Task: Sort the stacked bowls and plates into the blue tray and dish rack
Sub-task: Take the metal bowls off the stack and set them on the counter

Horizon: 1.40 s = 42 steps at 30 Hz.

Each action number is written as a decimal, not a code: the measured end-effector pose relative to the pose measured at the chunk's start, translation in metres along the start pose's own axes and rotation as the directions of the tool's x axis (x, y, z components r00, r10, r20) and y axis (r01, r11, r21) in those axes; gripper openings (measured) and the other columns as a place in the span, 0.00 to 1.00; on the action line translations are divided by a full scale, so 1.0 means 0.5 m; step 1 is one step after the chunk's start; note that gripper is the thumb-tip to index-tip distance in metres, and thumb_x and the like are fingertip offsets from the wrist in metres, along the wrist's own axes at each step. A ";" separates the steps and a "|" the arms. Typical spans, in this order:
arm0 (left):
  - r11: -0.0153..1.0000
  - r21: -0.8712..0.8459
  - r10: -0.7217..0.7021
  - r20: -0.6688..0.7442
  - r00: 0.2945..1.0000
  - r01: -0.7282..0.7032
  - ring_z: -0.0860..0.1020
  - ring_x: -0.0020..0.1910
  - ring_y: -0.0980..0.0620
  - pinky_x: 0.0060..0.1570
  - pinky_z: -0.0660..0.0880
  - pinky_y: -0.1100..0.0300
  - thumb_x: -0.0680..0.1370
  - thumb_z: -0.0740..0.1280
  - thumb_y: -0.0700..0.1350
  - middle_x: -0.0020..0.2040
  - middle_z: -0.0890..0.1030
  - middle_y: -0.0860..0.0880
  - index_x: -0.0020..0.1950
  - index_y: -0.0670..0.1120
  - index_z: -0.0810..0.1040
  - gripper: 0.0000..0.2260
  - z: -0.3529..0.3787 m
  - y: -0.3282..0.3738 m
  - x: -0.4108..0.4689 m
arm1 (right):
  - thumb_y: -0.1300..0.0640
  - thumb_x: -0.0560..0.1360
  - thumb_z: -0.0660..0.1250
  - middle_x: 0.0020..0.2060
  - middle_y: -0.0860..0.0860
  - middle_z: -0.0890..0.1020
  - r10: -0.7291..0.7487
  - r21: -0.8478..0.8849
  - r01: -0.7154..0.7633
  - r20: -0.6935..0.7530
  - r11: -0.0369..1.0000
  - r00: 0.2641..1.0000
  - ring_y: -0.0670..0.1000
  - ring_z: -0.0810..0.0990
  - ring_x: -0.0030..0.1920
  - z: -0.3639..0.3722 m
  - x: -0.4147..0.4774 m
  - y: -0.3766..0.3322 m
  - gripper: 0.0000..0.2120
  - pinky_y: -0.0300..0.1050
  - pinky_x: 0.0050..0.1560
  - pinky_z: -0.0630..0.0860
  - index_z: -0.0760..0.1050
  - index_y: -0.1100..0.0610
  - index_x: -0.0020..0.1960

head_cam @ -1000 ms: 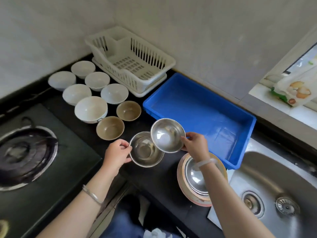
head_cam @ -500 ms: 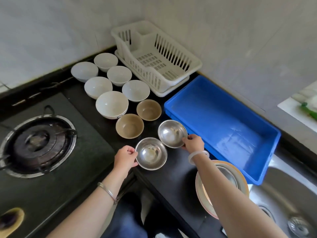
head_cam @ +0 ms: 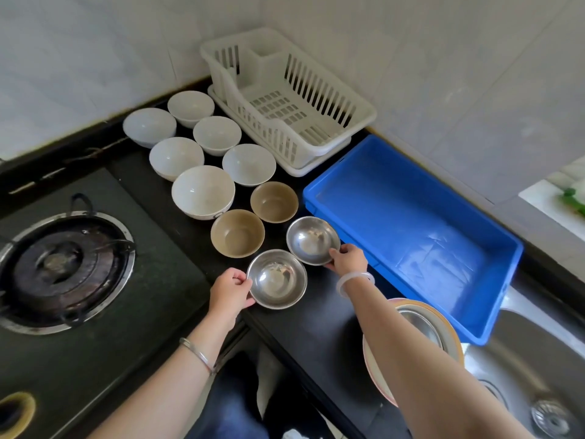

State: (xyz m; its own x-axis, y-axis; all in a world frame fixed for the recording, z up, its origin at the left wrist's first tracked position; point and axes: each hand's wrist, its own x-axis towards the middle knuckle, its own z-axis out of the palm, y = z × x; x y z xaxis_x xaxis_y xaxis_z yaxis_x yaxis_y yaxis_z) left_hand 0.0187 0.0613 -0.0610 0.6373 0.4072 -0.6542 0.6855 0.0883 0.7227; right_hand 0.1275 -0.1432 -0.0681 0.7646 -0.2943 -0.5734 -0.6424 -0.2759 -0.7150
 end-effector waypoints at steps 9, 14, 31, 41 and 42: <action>1.000 -0.005 0.012 -0.066 0.998 -0.012 0.78 0.48 0.46 0.37 0.78 0.59 0.77 0.64 0.36 0.49 0.77 0.44 0.48 0.42 0.75 0.02 -0.001 0.002 0.005 | 0.59 0.77 0.64 0.47 0.55 0.80 -0.002 0.064 0.000 0.021 0.998 1.000 0.49 0.80 0.39 0.019 0.002 -0.005 0.07 0.38 0.36 0.78 0.73 0.58 0.54; 0.999 0.000 0.038 -0.093 0.995 -0.038 0.78 0.46 0.47 0.37 0.77 0.59 0.77 0.64 0.36 0.42 0.76 0.51 0.47 0.45 0.74 0.04 0.000 0.007 0.005 | 0.59 0.77 0.64 0.49 0.55 0.80 0.020 0.084 -0.023 0.040 0.996 0.999 0.51 0.81 0.43 0.019 0.001 -0.005 0.08 0.38 0.35 0.78 0.73 0.58 0.56; 0.926 0.348 0.184 -0.072 0.980 -0.149 0.77 0.58 0.46 0.57 0.75 0.51 0.78 0.63 0.42 0.59 0.80 0.47 0.63 0.44 0.75 0.14 -0.012 0.019 -0.013 | 0.54 0.79 0.60 0.46 0.54 0.82 0.027 0.033 -0.031 0.107 0.999 0.994 0.50 0.82 0.41 -0.017 -0.027 -0.006 0.13 0.42 0.43 0.80 0.74 0.58 0.60; 0.775 0.511 0.365 0.118 0.924 -0.371 0.77 0.53 0.49 0.48 0.71 0.60 0.78 0.60 0.43 0.56 0.80 0.48 0.59 0.47 0.77 0.12 0.069 0.078 -0.082 | 0.57 0.77 0.61 0.40 0.52 0.83 -0.234 -0.167 0.210 -0.140 0.963 0.962 0.52 0.81 0.39 -0.206 -0.128 0.039 0.06 0.49 0.47 0.77 0.77 0.54 0.46; 0.763 0.510 0.363 0.171 0.916 -0.398 0.77 0.51 0.50 0.47 0.71 0.60 0.78 0.59 0.42 0.55 0.81 0.47 0.59 0.46 0.77 0.12 0.095 0.081 -0.092 | 0.57 0.77 0.62 0.41 0.52 0.83 -0.237 -0.221 0.196 -0.178 0.956 0.955 0.53 0.81 0.40 -0.236 -0.139 0.058 0.06 0.46 0.44 0.74 0.77 0.54 0.46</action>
State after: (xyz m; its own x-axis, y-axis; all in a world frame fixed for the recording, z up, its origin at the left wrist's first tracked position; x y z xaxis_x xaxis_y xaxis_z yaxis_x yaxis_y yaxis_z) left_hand 0.0337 0.0031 -0.0123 0.8930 0.2491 -0.3748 0.4486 -0.5581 0.6980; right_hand 0.0495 -0.2385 -0.0016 0.8731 -0.3787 -0.3071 -0.4757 -0.5230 -0.7073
